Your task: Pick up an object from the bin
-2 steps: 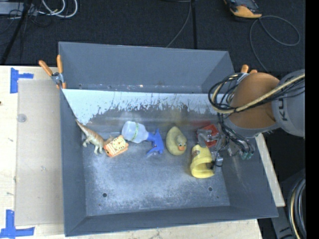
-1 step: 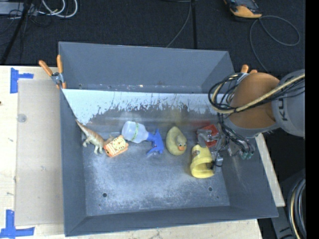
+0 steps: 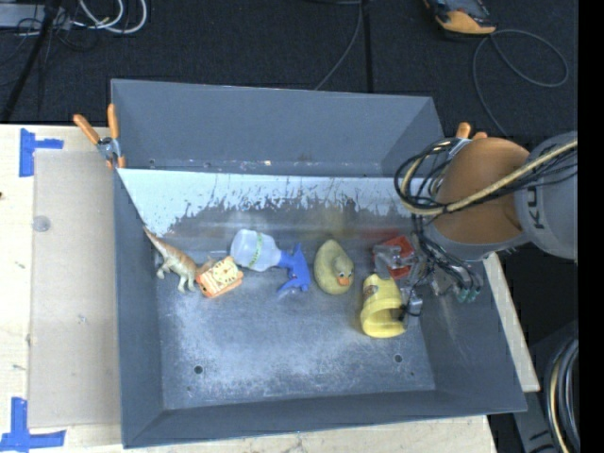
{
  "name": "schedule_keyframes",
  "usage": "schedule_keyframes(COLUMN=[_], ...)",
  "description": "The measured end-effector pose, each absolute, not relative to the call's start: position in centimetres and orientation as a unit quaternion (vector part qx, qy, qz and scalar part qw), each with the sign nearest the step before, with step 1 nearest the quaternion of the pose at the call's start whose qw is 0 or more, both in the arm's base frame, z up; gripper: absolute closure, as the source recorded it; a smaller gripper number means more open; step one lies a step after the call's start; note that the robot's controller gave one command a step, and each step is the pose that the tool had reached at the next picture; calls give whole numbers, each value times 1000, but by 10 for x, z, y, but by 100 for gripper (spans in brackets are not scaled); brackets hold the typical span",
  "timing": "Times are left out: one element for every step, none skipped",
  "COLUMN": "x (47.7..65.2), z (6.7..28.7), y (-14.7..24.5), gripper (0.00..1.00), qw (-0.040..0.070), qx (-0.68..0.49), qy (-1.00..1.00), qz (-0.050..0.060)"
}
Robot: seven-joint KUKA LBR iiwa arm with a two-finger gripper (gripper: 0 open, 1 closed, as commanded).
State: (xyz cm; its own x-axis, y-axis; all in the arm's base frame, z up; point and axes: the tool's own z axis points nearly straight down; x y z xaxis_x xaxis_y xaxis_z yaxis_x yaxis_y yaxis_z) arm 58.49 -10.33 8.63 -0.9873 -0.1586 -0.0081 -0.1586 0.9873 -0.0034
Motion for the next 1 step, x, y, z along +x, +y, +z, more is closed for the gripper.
schedule_keyframes(x=[585], z=[86], y=[-103], gripper=[100], qw=[4], qx=[-80], qy=[997], qz=[-1])
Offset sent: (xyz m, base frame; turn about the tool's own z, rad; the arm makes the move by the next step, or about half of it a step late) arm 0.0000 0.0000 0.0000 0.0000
